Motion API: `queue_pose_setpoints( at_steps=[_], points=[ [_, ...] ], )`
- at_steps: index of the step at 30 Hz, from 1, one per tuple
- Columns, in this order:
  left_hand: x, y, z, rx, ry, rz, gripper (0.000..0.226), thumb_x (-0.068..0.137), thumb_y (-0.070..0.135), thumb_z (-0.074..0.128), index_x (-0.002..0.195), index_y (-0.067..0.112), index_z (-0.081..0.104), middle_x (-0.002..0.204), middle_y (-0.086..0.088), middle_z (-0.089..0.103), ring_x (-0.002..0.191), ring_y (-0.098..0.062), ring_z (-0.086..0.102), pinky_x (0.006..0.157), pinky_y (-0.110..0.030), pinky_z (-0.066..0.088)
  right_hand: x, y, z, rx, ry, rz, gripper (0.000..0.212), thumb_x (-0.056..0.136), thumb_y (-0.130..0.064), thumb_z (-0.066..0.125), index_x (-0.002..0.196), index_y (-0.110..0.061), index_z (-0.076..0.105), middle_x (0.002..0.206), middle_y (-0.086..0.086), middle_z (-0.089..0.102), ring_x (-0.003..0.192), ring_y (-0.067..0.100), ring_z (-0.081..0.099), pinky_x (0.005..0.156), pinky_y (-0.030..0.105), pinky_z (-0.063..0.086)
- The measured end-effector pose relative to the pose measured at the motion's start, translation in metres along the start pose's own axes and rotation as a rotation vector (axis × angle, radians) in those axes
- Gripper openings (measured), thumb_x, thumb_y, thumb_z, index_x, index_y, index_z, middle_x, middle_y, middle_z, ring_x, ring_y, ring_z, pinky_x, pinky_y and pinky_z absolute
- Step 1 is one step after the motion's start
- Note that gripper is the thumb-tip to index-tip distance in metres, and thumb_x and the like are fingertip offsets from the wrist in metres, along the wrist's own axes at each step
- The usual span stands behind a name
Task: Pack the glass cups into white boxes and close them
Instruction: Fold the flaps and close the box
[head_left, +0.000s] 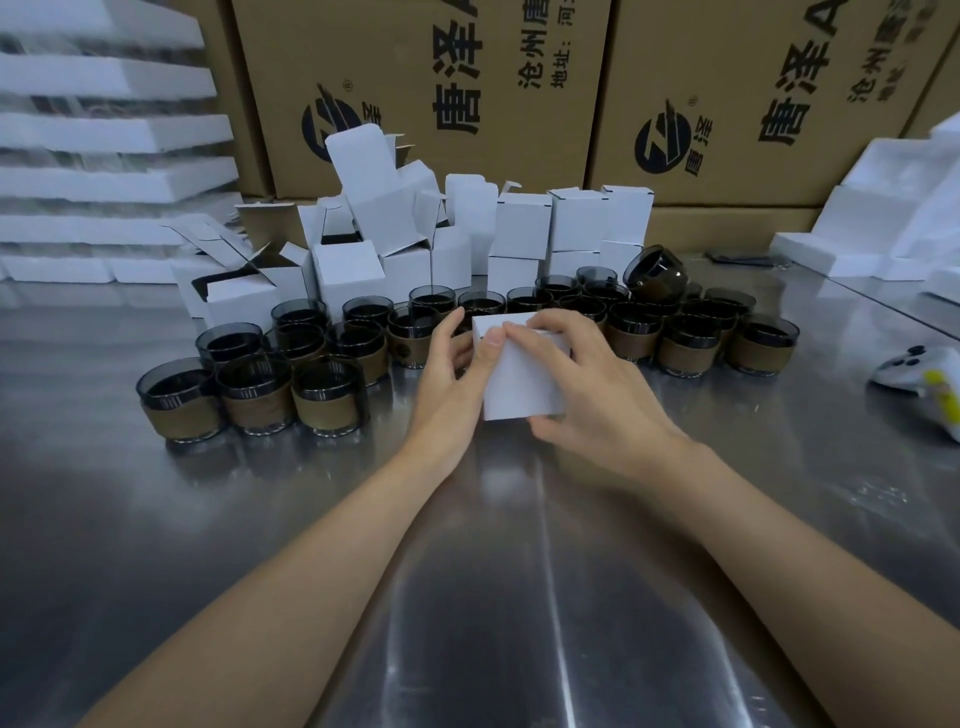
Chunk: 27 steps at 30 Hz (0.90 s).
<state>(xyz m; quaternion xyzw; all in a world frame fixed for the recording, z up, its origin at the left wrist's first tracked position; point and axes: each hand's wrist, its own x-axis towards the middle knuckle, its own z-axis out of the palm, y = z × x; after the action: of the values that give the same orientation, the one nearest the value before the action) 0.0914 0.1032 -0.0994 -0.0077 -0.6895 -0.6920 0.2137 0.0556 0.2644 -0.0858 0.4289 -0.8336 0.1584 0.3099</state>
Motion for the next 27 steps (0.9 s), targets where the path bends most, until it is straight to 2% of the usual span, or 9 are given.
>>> queue_pose_setpoints(
  at_steps=[2,3,5,7,9,11,19,23,27],
  points=[
    [0.004,-0.002,0.0,0.04,0.012,0.01,0.077,0.078,0.064,0.048,0.144,0.027,0.037,0.112,0.03,0.06,0.11,0.01,0.055,0.092,-0.013,0.045,-0.001,0.005,0.003,-0.005,0.061,0.045,0.082,0.065,-0.016,0.077,0.14,-0.016,0.044,0.132,0.006,0.041,0.121,0.02,0.04,0.062,0.026,0.041],
    [0.006,-0.004,0.0,0.083,0.026,0.014,0.072,0.081,0.065,0.044,0.143,0.029,0.039,0.11,0.033,0.059,0.111,0.01,0.054,0.093,-0.012,0.042,0.0,0.009,0.003,0.012,0.1,0.091,0.08,0.064,-0.016,0.078,0.138,-0.016,0.045,0.131,0.006,0.043,0.119,0.02,0.042,0.062,0.026,0.041],
    [0.011,-0.01,0.0,0.207,0.044,0.021,0.047,0.092,0.061,0.036,0.13,0.036,0.048,0.114,0.026,0.06,0.113,0.006,0.053,0.097,-0.021,0.042,0.004,0.016,0.004,0.063,0.193,0.201,0.077,0.066,-0.018,0.078,0.136,-0.016,0.045,0.13,0.004,0.044,0.12,0.02,0.044,0.064,0.028,0.042],
    [0.014,-0.013,0.002,0.331,0.06,0.037,0.025,0.103,0.042,0.035,0.105,0.034,0.058,0.102,0.016,0.064,0.095,0.007,0.056,0.086,-0.022,0.044,0.011,0.024,0.003,0.069,0.284,0.274,0.076,0.067,-0.019,0.079,0.135,-0.013,0.047,0.13,0.006,0.046,0.122,0.022,0.043,0.069,0.032,0.047],
    [0.017,-0.017,0.005,0.436,0.058,0.037,0.033,0.104,0.028,0.036,0.094,0.014,0.064,0.095,0.0,0.067,0.085,-0.006,0.058,0.073,-0.015,0.039,0.02,0.031,0.002,0.032,0.342,0.283,0.075,0.066,-0.019,0.082,0.134,-0.009,0.051,0.13,0.011,0.051,0.122,0.022,0.041,0.081,0.04,0.049],
    [0.019,-0.019,0.008,0.545,0.029,0.031,0.036,0.103,0.023,0.037,0.093,0.002,0.064,0.095,-0.01,0.067,0.088,-0.018,0.058,0.071,-0.019,0.037,0.034,0.037,0.003,-0.003,0.352,0.289,0.075,0.066,-0.023,0.082,0.134,-0.009,0.051,0.13,0.01,0.053,0.121,0.023,0.042,0.089,0.042,0.045],
    [0.02,-0.017,0.013,0.789,-0.045,0.078,0.038,0.103,0.022,0.033,0.093,0.001,0.064,0.097,-0.013,0.06,0.097,-0.028,0.054,0.089,-0.042,0.04,0.141,0.057,0.046,-0.047,0.082,0.294,0.082,0.073,-0.033,0.077,0.144,-0.018,0.037,0.14,0.001,0.044,0.122,0.026,0.047,0.093,0.04,0.041],
    [0.021,-0.019,0.013,0.789,-0.05,0.073,0.039,0.104,0.023,0.032,0.094,0.003,0.064,0.098,-0.012,0.059,0.099,-0.027,0.052,0.092,-0.042,0.038,0.182,0.065,0.079,0.026,-0.077,0.348,0.089,0.072,-0.033,0.082,0.144,-0.019,0.033,0.14,0.003,0.041,0.123,0.026,0.046,0.082,0.038,0.045],
    [0.021,-0.021,0.011,0.769,-0.069,0.069,0.04,0.104,0.025,0.029,0.099,0.006,0.064,0.102,-0.009,0.059,0.101,-0.023,0.05,0.095,-0.04,0.038,0.203,0.071,0.102,0.014,-0.187,0.395,0.092,0.071,-0.029,0.084,0.145,-0.018,0.031,0.14,0.006,0.039,0.125,0.028,0.044,0.085,0.041,0.046]
  ],
)
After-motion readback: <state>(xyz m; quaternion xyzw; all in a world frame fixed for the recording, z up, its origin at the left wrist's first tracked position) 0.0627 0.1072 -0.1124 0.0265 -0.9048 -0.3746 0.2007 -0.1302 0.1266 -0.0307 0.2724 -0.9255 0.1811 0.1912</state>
